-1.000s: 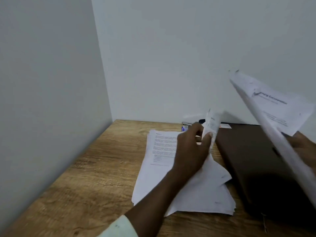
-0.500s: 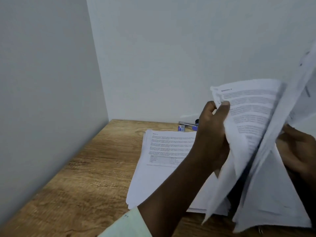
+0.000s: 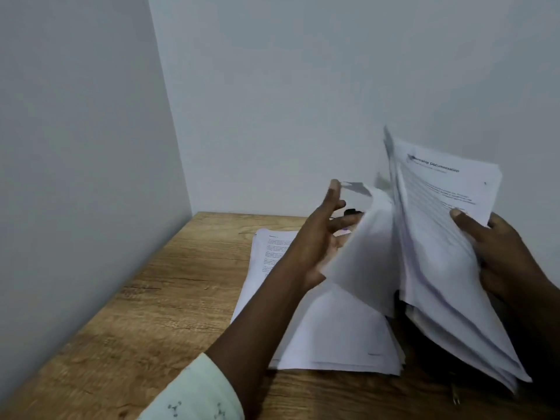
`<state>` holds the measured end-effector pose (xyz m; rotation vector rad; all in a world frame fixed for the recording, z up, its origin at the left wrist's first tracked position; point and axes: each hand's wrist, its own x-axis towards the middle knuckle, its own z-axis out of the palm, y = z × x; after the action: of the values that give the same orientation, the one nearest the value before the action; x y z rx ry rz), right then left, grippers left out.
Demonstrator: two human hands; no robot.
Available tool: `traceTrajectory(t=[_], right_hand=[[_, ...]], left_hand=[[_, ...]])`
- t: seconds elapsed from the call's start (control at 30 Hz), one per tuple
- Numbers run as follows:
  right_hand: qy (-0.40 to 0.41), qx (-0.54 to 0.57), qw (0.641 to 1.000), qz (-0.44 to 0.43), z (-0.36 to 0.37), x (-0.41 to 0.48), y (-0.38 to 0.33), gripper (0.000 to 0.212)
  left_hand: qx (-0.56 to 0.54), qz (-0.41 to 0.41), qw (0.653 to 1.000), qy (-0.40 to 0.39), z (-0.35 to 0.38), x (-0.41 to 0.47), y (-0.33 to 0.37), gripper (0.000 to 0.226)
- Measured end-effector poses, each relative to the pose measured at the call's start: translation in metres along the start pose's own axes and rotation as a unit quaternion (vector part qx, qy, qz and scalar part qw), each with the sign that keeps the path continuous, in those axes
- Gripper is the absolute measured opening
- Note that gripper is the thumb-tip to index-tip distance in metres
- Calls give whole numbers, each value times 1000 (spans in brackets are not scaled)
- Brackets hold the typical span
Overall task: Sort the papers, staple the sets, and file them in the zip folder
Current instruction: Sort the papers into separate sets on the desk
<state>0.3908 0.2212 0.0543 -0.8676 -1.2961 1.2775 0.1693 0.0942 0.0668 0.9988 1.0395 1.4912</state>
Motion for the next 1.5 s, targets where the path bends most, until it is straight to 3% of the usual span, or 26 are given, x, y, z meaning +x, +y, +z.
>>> traceTrajectory(t=[0.03,0.1,0.17,0.23,0.27,0.33,0.43,0.5,0.53,0.6,0.73,0.83,0.9,1.07,1.2,1.3,1.37,1.5], right_hand=[[21,-19,999,-20,4,-1,1,91],[39,-34,997,-65,8,-3,-4,59],[65,-69,987,-127,12,-6,-14,37],[78,-79,975,-195,13,-10,-23,34],[84,-75,969,-222,13,-11,-26,35],[90,-40,960,-261,16,-13,-29,42],[-19,115,970,-215,20,-17,-28,46],[-149,128,975,-102,21,-22,-27,33],[-171,108,978,-52,20,-23,-23,30],[-119,99,987,-54,21,-23,-23,27],[22,101,961,-257,25,-31,-54,23],[76,19,947,-311,27,-37,-62,32],[65,30,948,-311,29,-38,-58,34],[-96,36,966,-237,25,-19,-30,48],[-132,-37,975,-175,27,-15,-6,50],[-132,-72,976,-157,32,-16,3,39],[-108,-86,977,-165,34,-17,0,26],[-30,-142,962,-230,23,-13,-17,15]], left_hand=[[22,11,999,-33,-11,-7,1,35],[65,-8,998,-15,-16,-3,14,51],[33,-46,997,-56,-12,2,32,60],[-115,-34,988,-96,-22,0,43,83],[-118,-16,984,-132,-23,-2,47,80],[-5,32,990,-141,-23,-1,52,50],[147,127,981,-22,-16,3,41,33],[172,166,969,64,-13,6,24,24],[175,168,966,90,-12,6,17,21],[205,167,958,106,-7,4,12,25],[225,248,937,99,3,1,34,15],[207,287,931,94,9,1,42,10],[203,282,933,99,8,4,34,15],[154,223,953,135,-3,11,-5,39],[147,202,957,148,-12,17,-32,42],[173,169,966,94,-14,22,-39,45],[159,163,969,98,-15,26,-36,43],[163,122,977,70,-4,26,-13,36]])
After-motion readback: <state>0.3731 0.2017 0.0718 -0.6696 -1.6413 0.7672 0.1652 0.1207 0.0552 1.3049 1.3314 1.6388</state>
